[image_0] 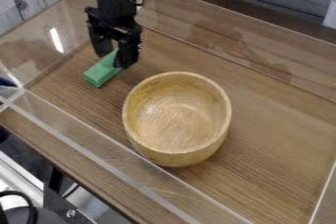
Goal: Put the green block in the brown bowl
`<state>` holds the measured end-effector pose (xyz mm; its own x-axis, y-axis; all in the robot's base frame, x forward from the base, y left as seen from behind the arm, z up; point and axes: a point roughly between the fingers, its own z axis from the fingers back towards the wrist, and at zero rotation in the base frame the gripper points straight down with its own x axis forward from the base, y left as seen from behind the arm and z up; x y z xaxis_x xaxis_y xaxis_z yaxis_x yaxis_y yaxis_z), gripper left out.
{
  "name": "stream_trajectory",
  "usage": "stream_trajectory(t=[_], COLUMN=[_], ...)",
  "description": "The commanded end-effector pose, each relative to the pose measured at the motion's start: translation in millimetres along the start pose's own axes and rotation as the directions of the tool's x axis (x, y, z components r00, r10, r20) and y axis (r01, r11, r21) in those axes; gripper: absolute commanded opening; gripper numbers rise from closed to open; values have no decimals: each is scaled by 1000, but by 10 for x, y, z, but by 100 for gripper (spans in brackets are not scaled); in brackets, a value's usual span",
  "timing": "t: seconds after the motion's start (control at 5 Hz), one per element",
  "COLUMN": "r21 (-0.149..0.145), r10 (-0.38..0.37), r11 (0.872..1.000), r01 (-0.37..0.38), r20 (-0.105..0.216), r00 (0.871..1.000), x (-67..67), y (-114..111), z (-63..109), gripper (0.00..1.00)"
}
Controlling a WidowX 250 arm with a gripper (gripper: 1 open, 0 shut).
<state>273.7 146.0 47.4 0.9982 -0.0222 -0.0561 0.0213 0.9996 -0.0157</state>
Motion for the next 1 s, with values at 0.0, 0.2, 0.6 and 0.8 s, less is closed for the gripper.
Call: stream_trajectory(t=[0.0,0.2,0.6,0.8], r21=[30,30,30,29], r10=[7,6,2,6], r11=[1000,1000,1000,1000], r01=[-9,-8,-4,-7], r20=[63,65,70,60], r00=[998,998,998,998], x=[81,83,85,85], y=[81,78,72,100], z=[210,224,259,190], gripper=[100,100,100,100])
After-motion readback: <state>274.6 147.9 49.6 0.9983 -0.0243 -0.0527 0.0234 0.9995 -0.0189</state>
